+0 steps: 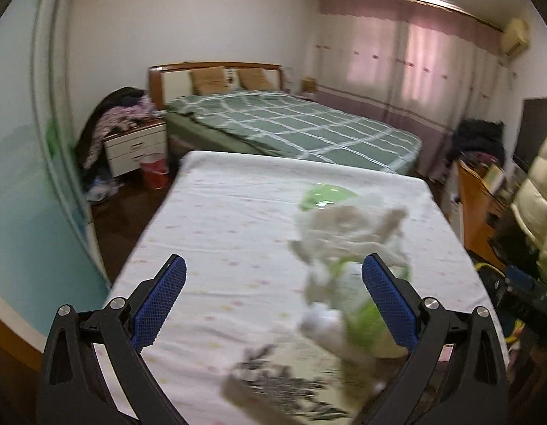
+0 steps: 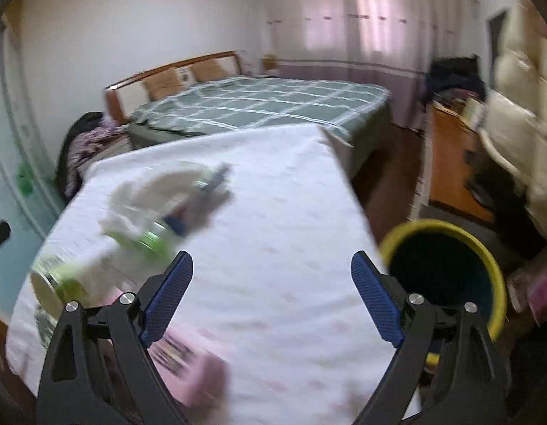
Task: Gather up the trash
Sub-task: 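Move both tools back over the trash on the sheet, then pinch the crumpled white tissue with the right tool and lift it, then carry the tissue over the bin and open the right tool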
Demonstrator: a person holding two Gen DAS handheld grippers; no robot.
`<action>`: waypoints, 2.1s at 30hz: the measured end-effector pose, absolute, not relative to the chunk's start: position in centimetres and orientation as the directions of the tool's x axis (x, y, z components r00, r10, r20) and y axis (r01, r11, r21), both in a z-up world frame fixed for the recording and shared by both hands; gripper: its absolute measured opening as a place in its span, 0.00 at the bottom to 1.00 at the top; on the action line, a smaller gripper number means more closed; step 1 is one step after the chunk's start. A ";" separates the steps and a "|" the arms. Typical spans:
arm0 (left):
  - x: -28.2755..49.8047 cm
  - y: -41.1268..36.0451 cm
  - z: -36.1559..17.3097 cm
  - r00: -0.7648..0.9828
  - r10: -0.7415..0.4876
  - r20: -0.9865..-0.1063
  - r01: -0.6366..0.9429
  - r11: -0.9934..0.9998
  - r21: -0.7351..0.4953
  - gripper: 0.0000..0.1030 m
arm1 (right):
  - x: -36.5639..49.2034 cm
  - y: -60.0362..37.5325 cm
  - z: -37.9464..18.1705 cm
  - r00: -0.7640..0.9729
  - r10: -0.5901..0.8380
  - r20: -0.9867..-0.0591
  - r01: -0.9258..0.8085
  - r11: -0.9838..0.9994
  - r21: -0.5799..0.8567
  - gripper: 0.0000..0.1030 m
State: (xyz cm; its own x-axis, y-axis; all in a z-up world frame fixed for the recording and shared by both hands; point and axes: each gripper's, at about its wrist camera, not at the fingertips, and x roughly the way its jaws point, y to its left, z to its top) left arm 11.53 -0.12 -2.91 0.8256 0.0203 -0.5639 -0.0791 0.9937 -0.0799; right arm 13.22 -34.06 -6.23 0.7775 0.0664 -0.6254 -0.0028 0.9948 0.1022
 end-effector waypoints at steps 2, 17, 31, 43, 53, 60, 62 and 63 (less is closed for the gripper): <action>11.5 1.4 -3.4 0.824 0.040 -0.566 -0.103 0.991 -0.081 0.95 | 14.8 -32.4 -5.7 0.777 0.101 -0.621 -0.050 0.994 0.100 0.79; 13.2 2.9 -6.0 0.796 0.019 -0.605 -0.120 0.985 -0.127 0.95 | 24.4 -22.9 -6.4 0.638 0.217 -0.739 -0.257 0.964 0.062 0.46; 13.6 3.6 -6.9 0.792 0.002 -0.611 -0.120 0.981 -0.153 0.95 | 24.5 -21.2 -6.5 0.609 0.253 -0.752 -0.295 0.952 0.082 0.05; 12.7 2.8 -6.2 0.806 -0.008 -0.591 -0.104 0.983 -0.154 0.95 | 18.9 -24.8 1.9 0.748 0.302 -0.591 -0.291 0.950 0.117 0.05; 11.8 1.7 -5.3 0.819 -0.025 -0.574 -0.074 0.986 -0.148 0.95 | 14.3 -31.3 4.6 0.833 0.218 -0.508 -0.174 0.976 0.134 0.05; 11.3 -0.5 -4.9 0.818 -0.055 -0.572 -0.027 0.991 -0.134 0.95 | 12.6 -38.2 1.6 0.837 0.054 -0.544 0.038 0.987 0.156 0.05; 11.3 -1.2 -4.9 0.818 -0.063 -0.572 -0.014 0.992 -0.129 0.95 | 12.2 -40.4 0.4 0.829 -0.001 -0.559 0.109 0.981 0.161 0.05; 11.3 -1.5 -4.9 0.817 -0.068 -0.572 -0.007 0.992 -0.127 0.95 | 12.0 -41.5 -0.1 0.825 -0.025 -0.565 0.141 0.977 0.162 0.05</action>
State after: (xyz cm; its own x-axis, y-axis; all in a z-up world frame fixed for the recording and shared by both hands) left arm 11.32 -1.55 -4.86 0.8175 -0.0676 -0.5720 -0.0069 0.9919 -0.1271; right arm 11.99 -41.52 -0.11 0.8245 -0.0252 -0.5653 0.1409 0.9767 0.1621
